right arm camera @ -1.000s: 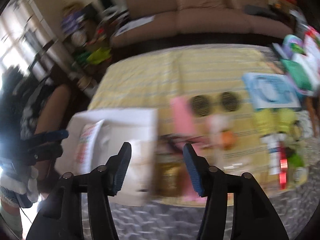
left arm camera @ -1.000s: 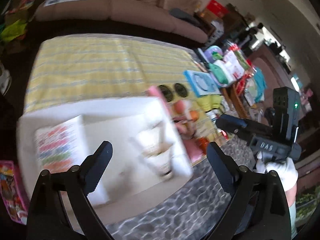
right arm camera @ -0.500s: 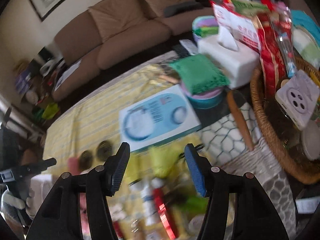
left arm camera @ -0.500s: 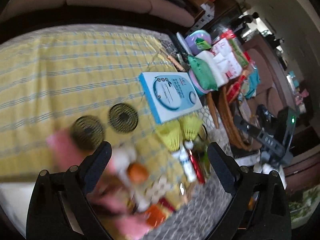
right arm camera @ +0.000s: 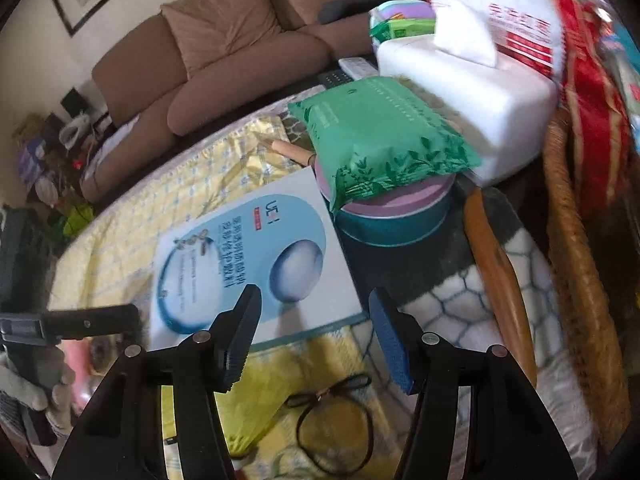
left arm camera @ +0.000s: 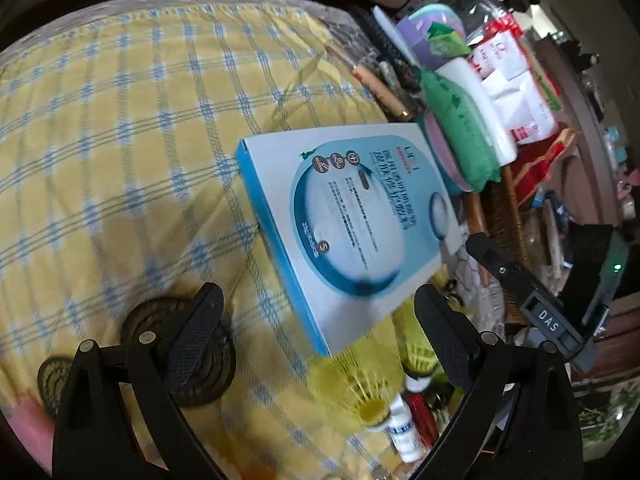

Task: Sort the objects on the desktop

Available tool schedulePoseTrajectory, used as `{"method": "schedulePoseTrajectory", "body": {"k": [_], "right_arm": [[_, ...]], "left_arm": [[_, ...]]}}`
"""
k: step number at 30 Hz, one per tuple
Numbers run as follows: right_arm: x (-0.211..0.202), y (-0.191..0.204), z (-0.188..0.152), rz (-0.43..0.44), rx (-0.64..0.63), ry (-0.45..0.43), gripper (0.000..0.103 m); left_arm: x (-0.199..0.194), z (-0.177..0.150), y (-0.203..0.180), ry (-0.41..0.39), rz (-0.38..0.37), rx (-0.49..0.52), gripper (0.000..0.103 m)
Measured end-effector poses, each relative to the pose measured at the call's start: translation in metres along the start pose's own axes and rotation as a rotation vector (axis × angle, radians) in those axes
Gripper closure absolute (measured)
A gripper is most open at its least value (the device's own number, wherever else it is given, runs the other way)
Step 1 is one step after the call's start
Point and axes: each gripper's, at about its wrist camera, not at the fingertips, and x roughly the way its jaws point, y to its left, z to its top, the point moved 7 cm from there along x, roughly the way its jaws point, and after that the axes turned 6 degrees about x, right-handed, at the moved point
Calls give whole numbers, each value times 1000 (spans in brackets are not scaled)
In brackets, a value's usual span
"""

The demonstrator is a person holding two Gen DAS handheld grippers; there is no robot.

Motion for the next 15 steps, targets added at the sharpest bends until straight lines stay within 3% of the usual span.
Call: {"method": "schedulePoseTrajectory", "body": {"k": [5, 8, 12, 15], "right_arm": [[17, -4, 1, -21, -17, 36, 44], [25, -4, 1, -13, -18, 69, 44], [29, -3, 1, 20, 14, 100, 44], [28, 5, 0, 15, -10, 105, 43]], "left_arm": [[14, 9, -7, 16, -12, 17, 7], [21, 13, -9, 25, -32, 6, 1], [23, 18, -15, 43, -52, 17, 1], [21, 18, -18, 46, -21, 43, 1]]}}
